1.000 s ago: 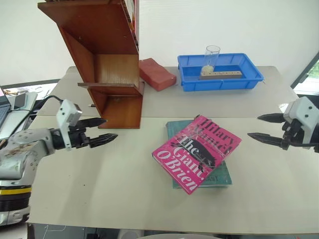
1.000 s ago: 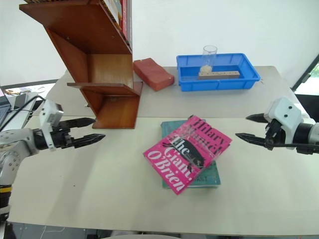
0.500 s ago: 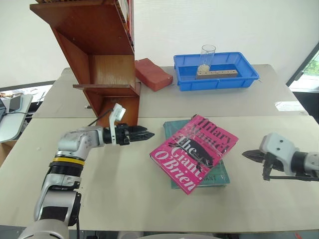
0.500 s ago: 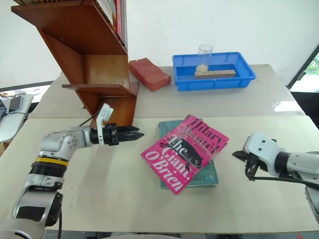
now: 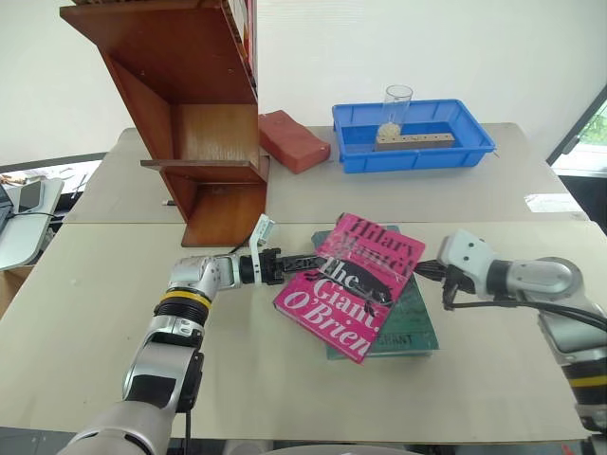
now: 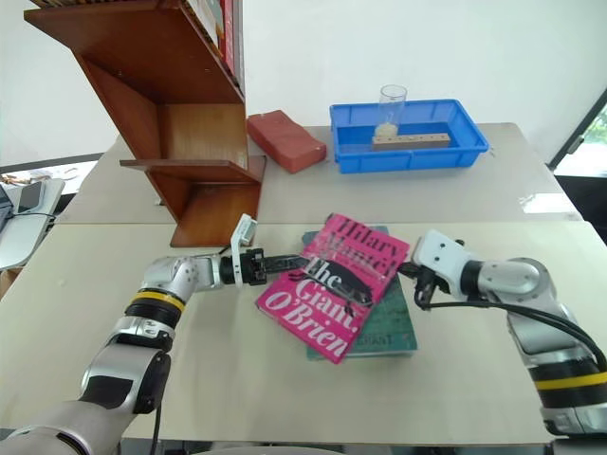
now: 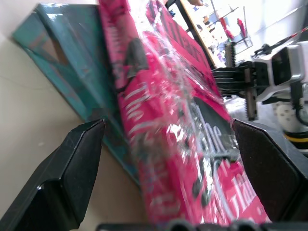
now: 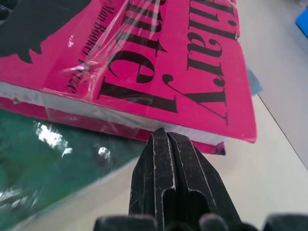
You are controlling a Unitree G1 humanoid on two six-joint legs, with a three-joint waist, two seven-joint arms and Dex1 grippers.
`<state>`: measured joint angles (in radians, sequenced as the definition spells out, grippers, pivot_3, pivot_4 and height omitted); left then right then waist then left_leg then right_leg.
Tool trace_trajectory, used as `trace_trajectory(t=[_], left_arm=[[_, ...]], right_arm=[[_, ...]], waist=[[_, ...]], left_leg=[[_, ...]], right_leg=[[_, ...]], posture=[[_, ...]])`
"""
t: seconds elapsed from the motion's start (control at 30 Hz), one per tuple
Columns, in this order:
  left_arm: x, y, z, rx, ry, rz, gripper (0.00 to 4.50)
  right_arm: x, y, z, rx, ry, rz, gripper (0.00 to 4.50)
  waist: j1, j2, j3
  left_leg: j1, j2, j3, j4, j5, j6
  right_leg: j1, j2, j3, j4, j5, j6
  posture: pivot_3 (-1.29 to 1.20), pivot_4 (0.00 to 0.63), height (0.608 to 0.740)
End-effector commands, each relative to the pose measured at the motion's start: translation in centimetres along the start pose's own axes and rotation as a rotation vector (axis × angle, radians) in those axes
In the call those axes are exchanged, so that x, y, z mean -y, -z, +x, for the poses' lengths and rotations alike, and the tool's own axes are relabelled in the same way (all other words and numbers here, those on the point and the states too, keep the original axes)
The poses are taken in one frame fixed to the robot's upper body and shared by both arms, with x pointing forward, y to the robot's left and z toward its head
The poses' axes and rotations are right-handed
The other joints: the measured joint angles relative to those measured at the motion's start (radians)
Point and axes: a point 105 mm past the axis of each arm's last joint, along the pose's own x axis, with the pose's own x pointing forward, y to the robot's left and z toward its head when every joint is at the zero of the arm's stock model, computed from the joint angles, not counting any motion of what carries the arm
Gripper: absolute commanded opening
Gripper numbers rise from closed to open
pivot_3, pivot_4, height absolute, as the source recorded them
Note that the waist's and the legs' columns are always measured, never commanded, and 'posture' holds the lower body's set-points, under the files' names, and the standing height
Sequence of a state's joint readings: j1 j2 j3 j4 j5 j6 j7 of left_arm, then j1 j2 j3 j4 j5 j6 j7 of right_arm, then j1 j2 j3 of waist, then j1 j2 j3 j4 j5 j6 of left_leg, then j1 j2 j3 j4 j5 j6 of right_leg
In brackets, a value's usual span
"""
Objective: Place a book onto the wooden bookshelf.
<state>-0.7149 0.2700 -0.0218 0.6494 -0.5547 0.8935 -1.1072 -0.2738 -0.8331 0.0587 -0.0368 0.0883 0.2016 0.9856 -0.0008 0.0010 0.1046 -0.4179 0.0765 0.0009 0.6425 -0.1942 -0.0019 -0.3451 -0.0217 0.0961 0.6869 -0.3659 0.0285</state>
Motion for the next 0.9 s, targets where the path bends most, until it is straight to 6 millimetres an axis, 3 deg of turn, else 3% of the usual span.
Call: trace_trajectory(t=[0.03, 0.23, 0.37, 0.63, 0.83, 0.9], left_arm=[[1.1, -0.6, -0.5, 0.052, 0.045, -0.025, 4.50], [2.1, 0.7, -1.3, 0.054, 0.051, -0.019, 4.50], [3.1, -0.1, -1.7, 0.121, 0.075, -0.031, 4.50], [5.0, -1.1, -1.9, 0.171, 0.104, -0.008, 0.85], [9.0, -4.3, -2.4, 0.215, 0.099, 0.363, 0.71], [11.7, -6.2, -1.8, 0.209, 0.073, 0.674, 0.71]], right_arm=[[0.5, -1.8, 0.7, 0.060, -0.009, -0.062, 0.05], [1.2, -3.0, 1.4, 0.106, -0.007, -0.063, 0.05], [1.8, -3.9, 1.2, 0.137, 0.008, -0.065, 0.05], [2.4, -5.6, 0.1, 0.193, 0.032, -0.064, 0.00], [3.6, -6.1, -5.1, 0.150, 0.113, -0.065, 0.00], [3.9, -6.5, -7.4, 0.149, 0.140, -0.033, 0.00]], waist=[[-0.001, 0.000, 0.000], [0.000, 0.000, 0.000], [0.007, 0.000, 0.000], [0.007, 0.000, 0.000], [0.015, 0.001, 0.001], [0.015, 0.000, 0.001]], left_leg=[[0.000, 0.000, 0.000, 0.000, 0.000, 0.000], [0.001, 0.000, 0.000, 0.000, 0.000, 0.000], [0.001, 0.000, -0.001, 0.000, 0.001, -0.001], [0.002, 0.000, -0.001, 0.000, 0.001, -0.001], [0.001, 0.000, -0.002, 0.000, 0.001, -0.001], [0.004, -0.001, -0.002, 0.000, 0.001, -0.002]], right_leg=[[0.000, 0.000, 0.000, 0.000, 0.000, 0.000], [0.001, 0.000, 0.000, 0.000, 0.002, -0.004], [0.002, 0.000, 0.000, 0.000, 0.002, -0.004], [0.003, 0.000, 0.000, -0.001, 0.002, -0.004], [0.005, 0.000, 0.000, -0.003, 0.003, -0.005], [0.009, 0.000, 0.000, -0.005, 0.003, -0.005]], posture=[[0.00, 0.150, 0.649], [0.00, 0.150, 0.649], [0.00, 0.150, 0.649], [0.00, 0.150, 0.649], [0.00, 0.150, 0.649], [0.00, 0.150, 0.649]])
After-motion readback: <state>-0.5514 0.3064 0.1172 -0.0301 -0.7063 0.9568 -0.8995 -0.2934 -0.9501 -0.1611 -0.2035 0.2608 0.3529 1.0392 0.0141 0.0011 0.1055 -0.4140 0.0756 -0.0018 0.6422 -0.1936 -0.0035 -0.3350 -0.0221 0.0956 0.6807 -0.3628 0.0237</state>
